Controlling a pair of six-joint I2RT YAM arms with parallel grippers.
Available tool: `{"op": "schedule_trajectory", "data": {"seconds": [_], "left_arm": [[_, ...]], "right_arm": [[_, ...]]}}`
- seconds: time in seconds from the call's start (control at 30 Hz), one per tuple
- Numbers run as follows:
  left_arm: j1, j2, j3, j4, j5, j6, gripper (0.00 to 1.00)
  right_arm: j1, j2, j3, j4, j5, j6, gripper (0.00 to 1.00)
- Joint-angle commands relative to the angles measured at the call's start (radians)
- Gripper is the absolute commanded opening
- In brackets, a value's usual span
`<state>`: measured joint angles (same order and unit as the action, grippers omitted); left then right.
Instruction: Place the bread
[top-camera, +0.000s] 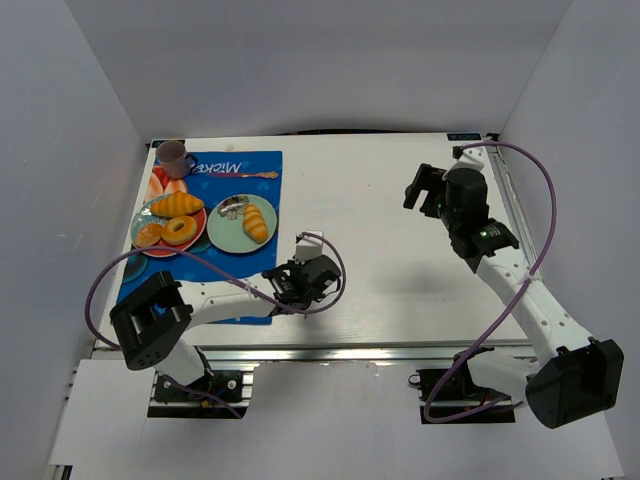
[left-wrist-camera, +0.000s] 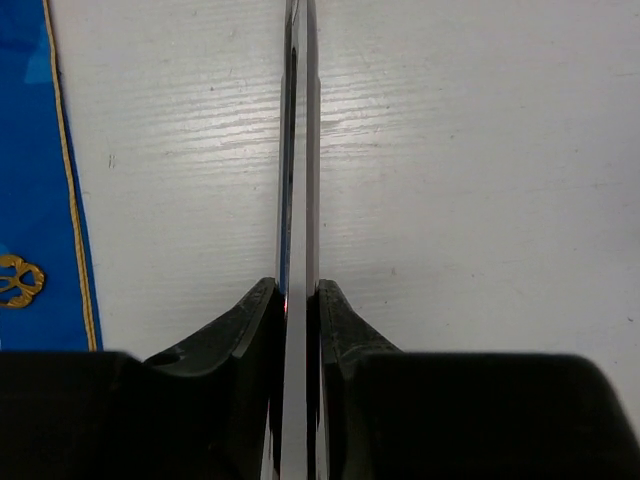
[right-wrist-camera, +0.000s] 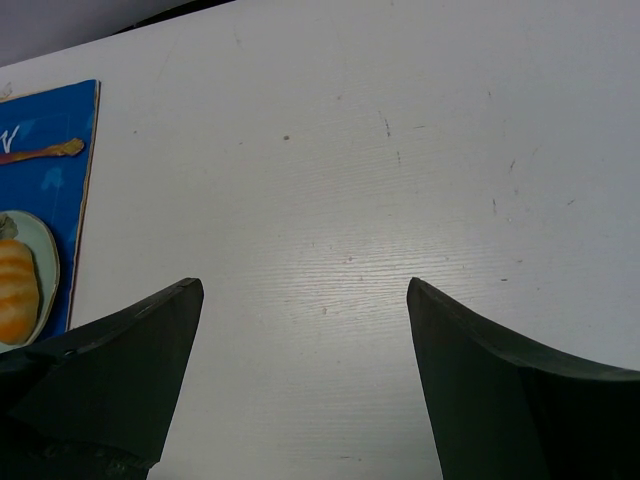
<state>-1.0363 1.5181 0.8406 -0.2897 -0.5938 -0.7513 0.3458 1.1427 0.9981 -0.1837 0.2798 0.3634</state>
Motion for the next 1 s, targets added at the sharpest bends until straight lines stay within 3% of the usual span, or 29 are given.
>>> {"op": "schedule_trajectory", "data": {"seconds": [0.0, 0.23, 0.5, 0.7, 0.8, 0.83, 0.97], "left_arm": [[-0.004, 0.013, 0.025, -0.032, -0.037, -0.051, 0.32], [-0.004, 0.115, 0.072, -0.081, -0.020, -0.048, 0.55], [-0.004, 0.109, 0.084, -0.107, -0.026, -0.059, 0.85], [-0.004, 0.015, 0.231, -0.284, -0.089, -0.075, 0.95], [-0.004, -0.108, 0.395, -0.455, -0.243, -0.053, 0.96], [-0.002, -0.136, 0.444, -0.550, -0.376, -0.039, 0.98], [0.054, -0.239, 0.647, -0.706, -0.611, 0.084, 0.98]], "right_arm": [[-0.008, -0.032, -0.015, 0.036, 0.015, -0.004, 0.89], [-0.010, -0.037, -0.032, 0.038, -0.002, 0.002, 0.89], [-0.021, -0.037, -0.010, 0.015, -0.010, 0.006, 0.89], [-0.044, -0.037, 0.065, -0.036, -0.059, 0.029, 0.89], [-0.056, -0.029, 0.117, -0.059, -0.067, 0.035, 0.89], [-0.063, -0.017, 0.138, -0.065, -0.076, 0.032, 0.89], [-0.079, 0.029, 0.169, -0.079, -0.137, 0.028, 0.89]]}}
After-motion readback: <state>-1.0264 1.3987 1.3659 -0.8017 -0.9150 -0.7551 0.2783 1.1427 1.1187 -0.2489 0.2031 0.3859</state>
